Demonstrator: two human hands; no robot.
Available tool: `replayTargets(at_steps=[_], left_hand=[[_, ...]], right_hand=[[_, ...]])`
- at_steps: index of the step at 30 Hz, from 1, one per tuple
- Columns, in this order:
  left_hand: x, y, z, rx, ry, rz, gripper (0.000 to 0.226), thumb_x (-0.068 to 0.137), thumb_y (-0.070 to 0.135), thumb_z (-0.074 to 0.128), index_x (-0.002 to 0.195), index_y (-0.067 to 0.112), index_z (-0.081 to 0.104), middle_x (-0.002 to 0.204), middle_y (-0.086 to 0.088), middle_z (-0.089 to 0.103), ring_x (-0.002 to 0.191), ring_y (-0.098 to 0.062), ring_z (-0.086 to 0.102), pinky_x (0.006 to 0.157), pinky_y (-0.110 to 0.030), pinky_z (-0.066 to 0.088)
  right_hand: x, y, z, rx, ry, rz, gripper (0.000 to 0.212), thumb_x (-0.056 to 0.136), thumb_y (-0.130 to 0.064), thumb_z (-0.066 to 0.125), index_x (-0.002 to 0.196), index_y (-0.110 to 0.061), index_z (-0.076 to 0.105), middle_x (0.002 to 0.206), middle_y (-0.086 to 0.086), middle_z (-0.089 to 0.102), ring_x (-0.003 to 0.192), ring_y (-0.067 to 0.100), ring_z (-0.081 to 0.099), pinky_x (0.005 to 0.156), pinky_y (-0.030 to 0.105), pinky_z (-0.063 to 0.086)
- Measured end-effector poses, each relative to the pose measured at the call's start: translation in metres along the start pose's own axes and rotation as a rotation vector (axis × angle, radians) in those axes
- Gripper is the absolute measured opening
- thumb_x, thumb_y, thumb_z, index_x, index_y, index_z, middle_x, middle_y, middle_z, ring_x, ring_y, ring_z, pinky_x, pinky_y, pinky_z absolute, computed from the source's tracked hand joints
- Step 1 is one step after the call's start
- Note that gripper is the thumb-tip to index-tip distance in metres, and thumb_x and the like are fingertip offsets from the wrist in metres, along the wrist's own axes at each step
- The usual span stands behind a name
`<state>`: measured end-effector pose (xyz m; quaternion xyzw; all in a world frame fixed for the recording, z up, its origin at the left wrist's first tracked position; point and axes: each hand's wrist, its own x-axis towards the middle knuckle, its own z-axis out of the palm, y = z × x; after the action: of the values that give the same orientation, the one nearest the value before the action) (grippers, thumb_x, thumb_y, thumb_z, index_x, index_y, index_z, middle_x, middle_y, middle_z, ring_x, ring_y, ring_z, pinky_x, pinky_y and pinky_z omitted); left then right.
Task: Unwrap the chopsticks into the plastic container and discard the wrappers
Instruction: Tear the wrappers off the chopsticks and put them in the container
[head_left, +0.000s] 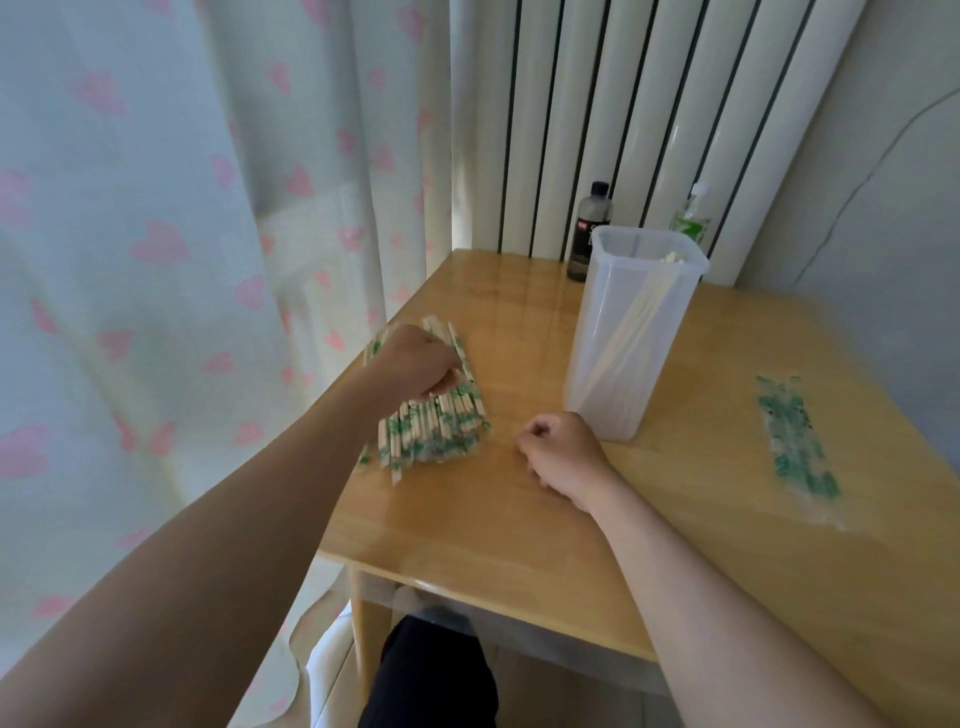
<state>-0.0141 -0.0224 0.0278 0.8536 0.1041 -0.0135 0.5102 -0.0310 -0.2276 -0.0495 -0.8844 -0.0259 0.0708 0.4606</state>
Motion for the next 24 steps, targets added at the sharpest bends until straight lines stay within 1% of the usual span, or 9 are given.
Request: replayTargets(at_steps=[4, 7, 9, 11, 14, 17, 19, 22, 24], left_hand=[[-0.018, 0.034, 0.008, 0.028, -0.046, 0.206, 0.009, 0.092, 0.008, 0.068, 0.09, 0.001, 0.073, 0.078, -0.013, 0.074, 0.067, -0.017, 0.065, 0.06, -0.029, 0.053], [-0.029, 0.058, 0.015, 0.004, -0.058, 0.343, 0.008, 0.091, 0.014, 0.073, 0.085, 0.009, 0.073, 0.072, -0.007, 0.074, 0.065, -0.017, 0.068, 0.057, -0.028, 0.053], [-0.033, 0.074, 0.022, -0.051, -0.051, 0.392, 0.013, 0.091, 0.019, 0.073, 0.082, 0.01, 0.072, 0.068, -0.004, 0.073, 0.062, -0.016, 0.067, 0.056, -0.028, 0.051], [-0.035, 0.088, 0.031, -0.117, -0.058, 0.409, 0.015, 0.091, 0.022, 0.073, 0.08, 0.011, 0.073, 0.068, -0.005, 0.073, 0.061, -0.017, 0.067, 0.056, -0.031, 0.05], [-0.038, 0.102, 0.046, -0.229, -0.091, 0.383, 0.015, 0.09, 0.022, 0.074, 0.081, 0.01, 0.072, 0.068, -0.007, 0.071, 0.06, -0.02, 0.065, 0.056, -0.032, 0.047], [-0.042, 0.111, 0.061, -0.31, -0.135, 0.364, 0.016, 0.092, 0.017, 0.072, 0.083, 0.004, 0.069, 0.064, -0.008, 0.067, 0.057, -0.02, 0.061, 0.053, -0.029, 0.043], [-0.047, 0.115, 0.069, -0.331, -0.168, 0.355, 0.015, 0.094, 0.015, 0.07, 0.085, 0.003, 0.067, 0.064, -0.008, 0.066, 0.056, -0.018, 0.059, 0.052, -0.029, 0.042], [-0.053, 0.118, 0.077, -0.338, -0.194, 0.352, 0.016, 0.095, 0.015, 0.069, 0.09, -0.001, 0.067, 0.069, -0.011, 0.065, 0.058, -0.019, 0.059, 0.052, -0.03, 0.041], [-0.053, 0.118, 0.082, -0.299, -0.186, 0.362, 0.021, 0.095, 0.016, 0.069, 0.091, -0.005, 0.067, 0.07, -0.013, 0.066, 0.06, -0.021, 0.06, 0.053, -0.03, 0.043]], right_hand=[[-0.005, -0.001, -0.001, 0.097, 0.0, 0.042, 0.019, 0.096, -0.016, 0.055, 0.091, -0.009, 0.072, 0.066, 0.004, 0.063, 0.045, 0.015, 0.052, 0.04, 0.022, 0.035], [-0.008, -0.006, -0.007, 0.296, 0.003, 0.057, 0.012, 0.096, -0.015, 0.059, 0.098, -0.019, 0.071, 0.072, 0.005, 0.065, 0.043, 0.016, 0.053, 0.04, 0.024, 0.037], [-0.011, -0.011, -0.015, 0.421, 0.012, 0.021, 0.02, 0.096, -0.017, 0.063, 0.112, -0.027, 0.067, 0.082, 0.007, 0.066, 0.046, 0.018, 0.055, 0.039, 0.026, 0.038], [-0.016, -0.016, -0.025, 0.498, 0.012, -0.047, 0.023, 0.097, -0.024, 0.067, 0.116, -0.036, 0.064, 0.086, 0.007, 0.064, 0.049, 0.018, 0.054, 0.039, 0.027, 0.038], [-0.023, -0.022, -0.038, 0.518, 0.02, -0.114, 0.015, 0.097, -0.031, 0.07, 0.11, -0.036, 0.065, 0.087, 0.007, 0.063, 0.049, 0.016, 0.051, 0.04, 0.027, 0.036], [-0.024, -0.019, -0.05, 0.442, 0.054, -0.17, 0.004, 0.099, -0.027, 0.069, 0.101, -0.026, 0.067, 0.083, 0.005, 0.062, 0.048, 0.014, 0.051, 0.041, 0.029, 0.035], [-0.024, -0.014, -0.056, 0.368, 0.08, -0.191, 0.011, 0.1, -0.025, 0.066, 0.093, -0.017, 0.067, 0.078, 0.005, 0.058, 0.046, 0.014, 0.05, 0.041, 0.029, 0.035], [-0.026, -0.007, -0.063, 0.312, 0.125, -0.188, 0.024, 0.103, -0.022, 0.06, 0.079, -0.016, 0.06, 0.078, 0.004, 0.057, 0.062, 0.022, 0.058, 0.041, 0.028, 0.039], [-0.027, -0.006, -0.068, 0.331, 0.153, -0.18, 0.021, 0.104, -0.02, 0.058, 0.085, -0.01, 0.062, 0.084, 0.002, 0.059, 0.074, 0.024, 0.062, 0.042, 0.027, 0.044]])
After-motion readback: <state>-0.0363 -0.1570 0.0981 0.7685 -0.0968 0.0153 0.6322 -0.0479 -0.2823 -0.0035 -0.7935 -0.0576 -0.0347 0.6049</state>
